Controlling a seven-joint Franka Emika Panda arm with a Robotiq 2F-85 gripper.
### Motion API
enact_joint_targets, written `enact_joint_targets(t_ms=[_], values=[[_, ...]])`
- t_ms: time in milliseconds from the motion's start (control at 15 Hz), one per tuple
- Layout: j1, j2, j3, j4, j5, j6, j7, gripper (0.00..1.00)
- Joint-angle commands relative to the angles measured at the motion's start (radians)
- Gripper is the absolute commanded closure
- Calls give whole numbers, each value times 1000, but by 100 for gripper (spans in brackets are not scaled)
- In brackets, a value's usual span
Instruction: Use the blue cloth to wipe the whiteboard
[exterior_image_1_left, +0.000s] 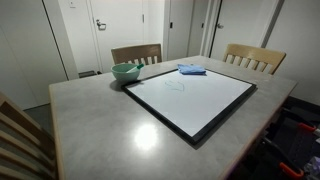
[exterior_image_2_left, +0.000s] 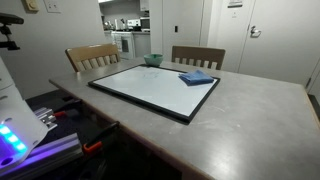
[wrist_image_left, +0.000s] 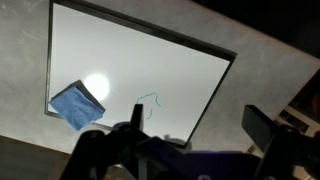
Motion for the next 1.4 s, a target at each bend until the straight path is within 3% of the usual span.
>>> enact_joint_targets(t_ms=[0,467,800,1133,1200,1333], values=[[34,103,-63,47,-46,-1,-137,0],[57,231,-117,92,-94,29,-334,0],[26,294,-112,105,-134,57,-343,0],[14,358,-160,108,-115,91,-387,0],[7,312,-133,81,-119,91,-352,0],[3,331,-145,83,-116,91,-368,0]])
